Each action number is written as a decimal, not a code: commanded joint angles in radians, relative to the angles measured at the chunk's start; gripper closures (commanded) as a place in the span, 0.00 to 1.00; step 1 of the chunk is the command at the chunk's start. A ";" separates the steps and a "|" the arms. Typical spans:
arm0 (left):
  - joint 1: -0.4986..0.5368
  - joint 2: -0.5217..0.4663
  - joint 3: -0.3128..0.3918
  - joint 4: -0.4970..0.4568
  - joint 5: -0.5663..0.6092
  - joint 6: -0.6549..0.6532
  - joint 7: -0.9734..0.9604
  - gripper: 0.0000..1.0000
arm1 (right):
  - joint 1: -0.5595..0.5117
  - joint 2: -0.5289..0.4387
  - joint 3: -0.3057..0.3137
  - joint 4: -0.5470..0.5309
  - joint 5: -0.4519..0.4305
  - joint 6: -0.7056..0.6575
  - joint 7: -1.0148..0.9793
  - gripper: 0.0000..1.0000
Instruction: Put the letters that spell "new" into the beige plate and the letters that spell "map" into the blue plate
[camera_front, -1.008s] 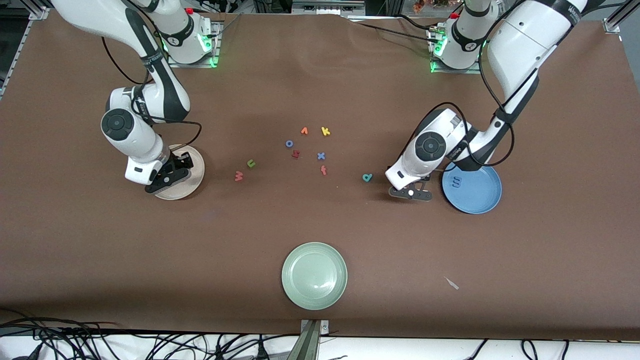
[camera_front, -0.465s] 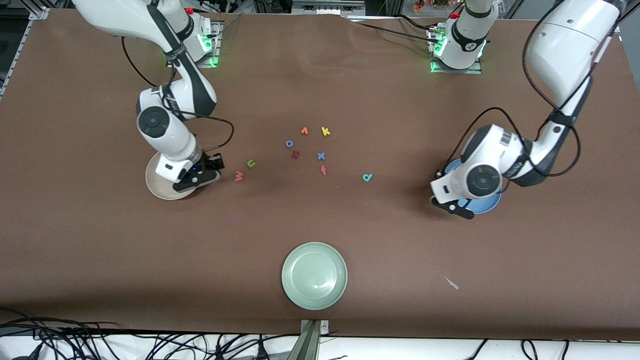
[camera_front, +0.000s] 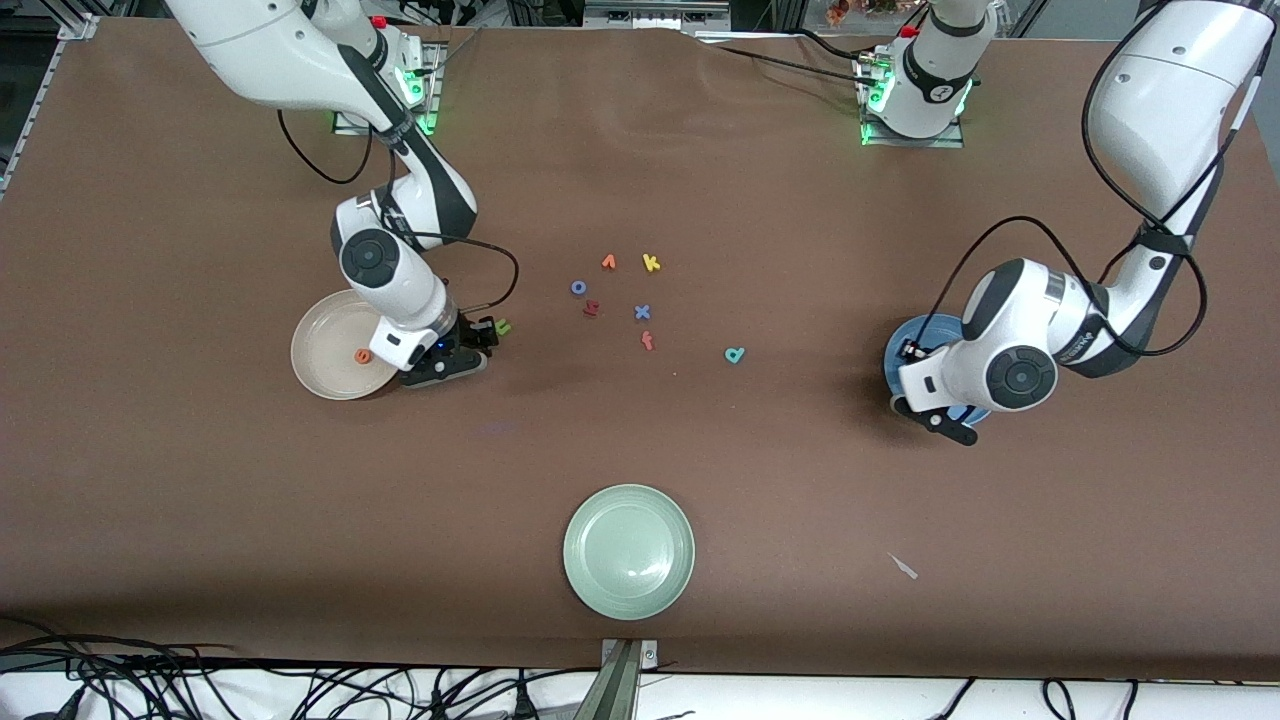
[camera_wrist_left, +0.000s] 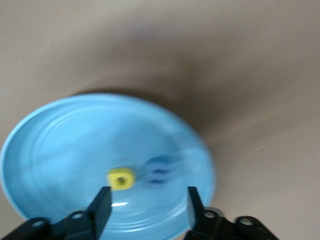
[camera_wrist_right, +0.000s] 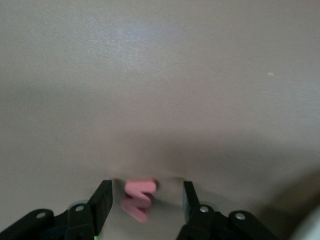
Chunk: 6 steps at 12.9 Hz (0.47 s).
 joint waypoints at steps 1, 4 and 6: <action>-0.091 -0.004 -0.031 0.022 -0.028 0.018 -0.240 0.00 | 0.002 0.015 0.005 0.032 0.004 0.000 0.042 0.35; -0.192 -0.001 -0.028 0.019 -0.093 0.147 -0.388 0.00 | 0.005 0.015 0.005 0.024 0.004 0.005 0.040 0.41; -0.258 0.008 -0.023 0.013 -0.085 0.224 -0.453 0.00 | 0.006 0.014 0.005 0.021 0.004 0.005 0.040 0.51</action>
